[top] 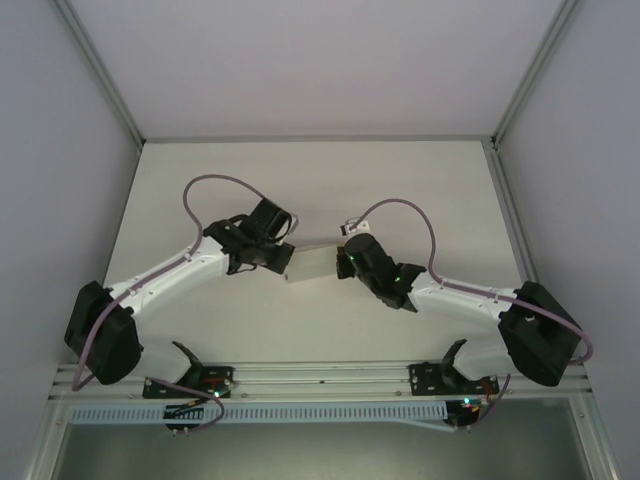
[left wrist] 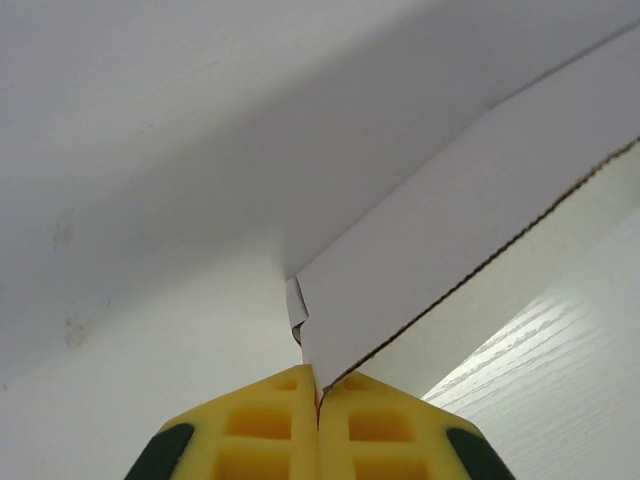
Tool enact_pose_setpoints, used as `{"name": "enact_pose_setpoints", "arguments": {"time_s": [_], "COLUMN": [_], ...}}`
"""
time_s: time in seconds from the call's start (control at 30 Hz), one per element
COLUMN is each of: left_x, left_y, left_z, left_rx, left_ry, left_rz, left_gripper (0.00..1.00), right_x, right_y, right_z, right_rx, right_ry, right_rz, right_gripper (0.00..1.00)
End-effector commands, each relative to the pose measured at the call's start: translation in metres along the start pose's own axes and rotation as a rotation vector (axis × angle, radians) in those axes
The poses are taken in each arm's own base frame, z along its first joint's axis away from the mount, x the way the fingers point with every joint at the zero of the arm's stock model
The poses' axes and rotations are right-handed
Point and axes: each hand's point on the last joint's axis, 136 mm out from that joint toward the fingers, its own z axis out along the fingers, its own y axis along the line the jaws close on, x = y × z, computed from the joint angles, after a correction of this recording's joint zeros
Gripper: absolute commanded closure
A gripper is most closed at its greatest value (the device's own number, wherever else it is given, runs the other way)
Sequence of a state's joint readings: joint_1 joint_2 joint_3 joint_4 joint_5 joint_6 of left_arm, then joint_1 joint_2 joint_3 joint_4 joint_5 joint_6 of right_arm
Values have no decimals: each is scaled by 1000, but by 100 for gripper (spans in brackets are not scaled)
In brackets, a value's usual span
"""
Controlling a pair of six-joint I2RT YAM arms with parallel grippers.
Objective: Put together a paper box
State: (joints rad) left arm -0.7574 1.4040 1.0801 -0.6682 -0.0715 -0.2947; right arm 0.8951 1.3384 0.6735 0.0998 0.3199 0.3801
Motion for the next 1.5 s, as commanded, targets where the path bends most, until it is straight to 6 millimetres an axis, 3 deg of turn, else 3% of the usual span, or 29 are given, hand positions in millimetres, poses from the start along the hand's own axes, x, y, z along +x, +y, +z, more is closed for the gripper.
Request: {"name": "enact_pose_setpoints", "arguments": {"time_s": [0.0, 0.2, 0.4, 0.53, 0.7, 0.87, 1.03, 1.13, 1.27, 1.47], "left_x": [-7, -4, 3, 12, 39, 54, 61, 70, 83, 84], "left_y": [-4, -5, 5, 6, -2, 4, 16, 6, 9, 7], "left_z": [1, 0, 9, 24, 41, 40, 42, 56, 69, 72], "left_rx": [10, 40, 7, 4, 4, -85, -151, -79, -71, -58], "left_ry": [18, 32, 11, 12, 18, 35, 39, 10, -32, -93], "left_rz": [-179, -427, -508, -464, -322, -189, -198, -201, -209, -186], "left_gripper": [100, 100, 100, 100, 100, 100, 100, 100, 100, 100], "right_x": [85, 88, 91, 92, 93, 97, 96, 99, 98, 77], "right_y": [-20, -20, -16, -19, -24, -25, -27, -25, -24, -11], "right_z": [-2, -5, -4, -5, -6, -6, -8, -6, -5, -9], "right_rx": [72, 104, 88, 99, 97, 79, 88, 60, 47, 2], "right_ry": [297, 289, 279, 270, 229, 221, 214, 195, 176, 122], "right_rz": [-81, -55, -39, -50, -76, -102, -107, -113, -121, -91], "right_gripper": [100, 100, 100, 100, 100, 100, 100, 100, 100, 84]}}
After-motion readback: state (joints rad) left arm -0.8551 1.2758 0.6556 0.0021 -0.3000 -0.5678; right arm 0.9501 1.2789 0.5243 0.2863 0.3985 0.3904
